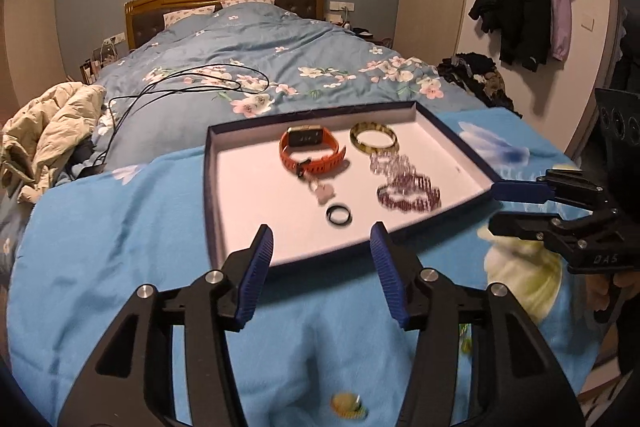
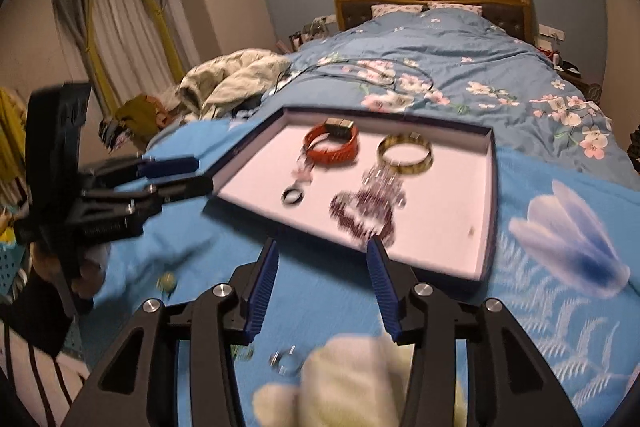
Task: Organize jewelry
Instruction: 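Move both open tools back over the green rings on the bedspread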
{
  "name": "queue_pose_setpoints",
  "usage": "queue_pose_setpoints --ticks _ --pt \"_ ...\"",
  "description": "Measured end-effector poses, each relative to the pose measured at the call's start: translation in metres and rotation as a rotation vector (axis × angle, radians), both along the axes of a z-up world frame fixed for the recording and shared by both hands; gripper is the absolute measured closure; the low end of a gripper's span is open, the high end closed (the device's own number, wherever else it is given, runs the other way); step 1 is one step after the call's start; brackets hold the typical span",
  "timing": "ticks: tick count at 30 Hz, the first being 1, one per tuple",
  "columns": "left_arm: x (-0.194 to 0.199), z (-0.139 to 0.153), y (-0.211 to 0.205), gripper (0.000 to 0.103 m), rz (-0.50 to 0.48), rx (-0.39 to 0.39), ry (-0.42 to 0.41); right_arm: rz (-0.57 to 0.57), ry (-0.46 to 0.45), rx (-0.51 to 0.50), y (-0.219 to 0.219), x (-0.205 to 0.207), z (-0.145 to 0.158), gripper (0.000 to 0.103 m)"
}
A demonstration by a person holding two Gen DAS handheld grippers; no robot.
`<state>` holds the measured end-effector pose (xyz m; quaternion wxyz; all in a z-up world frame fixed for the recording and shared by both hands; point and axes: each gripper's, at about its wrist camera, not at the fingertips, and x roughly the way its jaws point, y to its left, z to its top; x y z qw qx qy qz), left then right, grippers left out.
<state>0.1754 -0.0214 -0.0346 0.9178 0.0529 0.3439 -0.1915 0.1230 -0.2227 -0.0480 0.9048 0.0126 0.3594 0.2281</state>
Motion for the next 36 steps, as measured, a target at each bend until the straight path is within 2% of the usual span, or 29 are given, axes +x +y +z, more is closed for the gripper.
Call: queue_pose_setpoints --ticks 10,16,25,27,32,36 --pt "-0.039 -0.012 0.017 0.052 -0.002 0.010 0.009 0.135 0.046 -0.044 0.034 -0.045 -0.018 0.059" --pt "-0.057 -0.018 0.019 0.051 -0.025 0.020 0.020 0.170 0.083 -0.051 0.048 -0.060 -0.030 0.060" --pt "-0.076 -0.029 0.021 0.051 -0.050 0.046 0.051 0.171 0.100 -0.086 0.065 -0.065 -0.039 0.072" --pt "-0.079 -0.031 0.021 0.051 -0.055 0.050 0.057 0.159 0.109 -0.097 0.066 -0.062 -0.041 0.080" --pt "-0.082 -0.038 0.019 0.051 -0.071 0.061 0.077 0.150 0.112 -0.101 0.063 -0.064 -0.043 0.090" --pt "-0.081 -0.043 0.018 0.051 -0.076 0.054 0.094 0.141 0.114 -0.095 0.060 -0.064 -0.043 0.090"
